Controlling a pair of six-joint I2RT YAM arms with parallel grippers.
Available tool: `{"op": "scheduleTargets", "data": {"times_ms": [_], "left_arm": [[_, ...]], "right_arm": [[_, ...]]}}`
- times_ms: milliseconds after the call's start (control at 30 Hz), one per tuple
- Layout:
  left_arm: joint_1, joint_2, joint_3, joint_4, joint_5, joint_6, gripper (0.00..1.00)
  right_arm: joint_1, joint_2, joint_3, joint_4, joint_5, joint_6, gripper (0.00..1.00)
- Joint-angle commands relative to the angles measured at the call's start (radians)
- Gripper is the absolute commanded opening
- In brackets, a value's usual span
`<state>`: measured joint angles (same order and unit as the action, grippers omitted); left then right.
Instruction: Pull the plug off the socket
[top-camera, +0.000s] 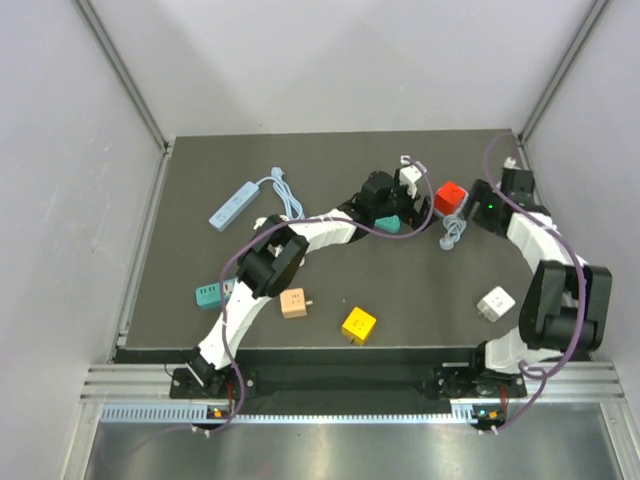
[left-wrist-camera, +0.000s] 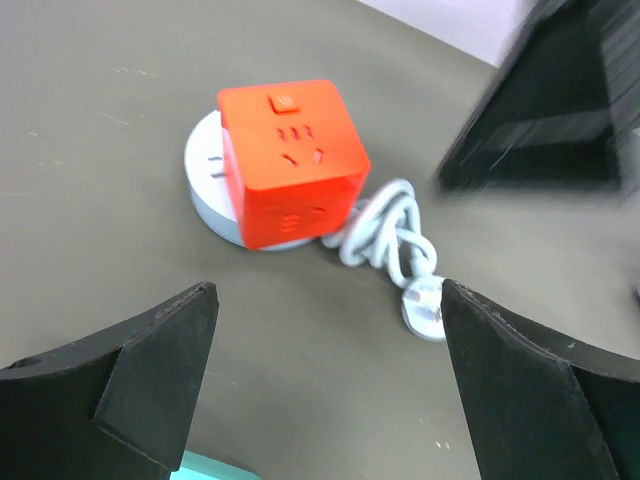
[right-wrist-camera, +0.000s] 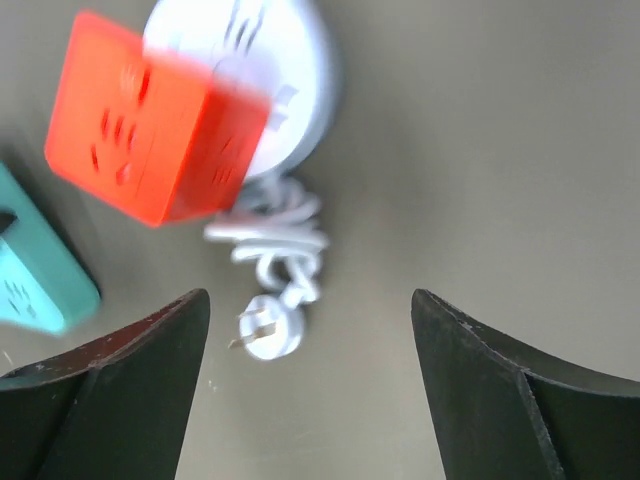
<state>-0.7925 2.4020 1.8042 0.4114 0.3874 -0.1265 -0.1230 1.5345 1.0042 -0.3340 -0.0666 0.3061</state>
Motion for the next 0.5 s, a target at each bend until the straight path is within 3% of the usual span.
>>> {"op": "scheduleTargets", "data": {"times_ms": [0, 267, 467], "left_arm": [[-0.017, -0.038, 0.029, 0.098, -0.071, 0.013, 0.97], [-0.105, 0.077, 0.177, 0.089, -0.318, 0.077, 0.92], [-0.116, 0.210, 0.360, 0.080, -0.338, 0.016, 0.88]], "right_arm": [[-0.067, -0.128, -0.039, 0.048, 0.056, 0.070, 0.81], [-0.102, -0.126, -0.099, 0.231, 0.001, 0.154, 0.78], [-0.116, -0.059, -0.088, 0.302, -0.051, 0.182, 0.76]]}}
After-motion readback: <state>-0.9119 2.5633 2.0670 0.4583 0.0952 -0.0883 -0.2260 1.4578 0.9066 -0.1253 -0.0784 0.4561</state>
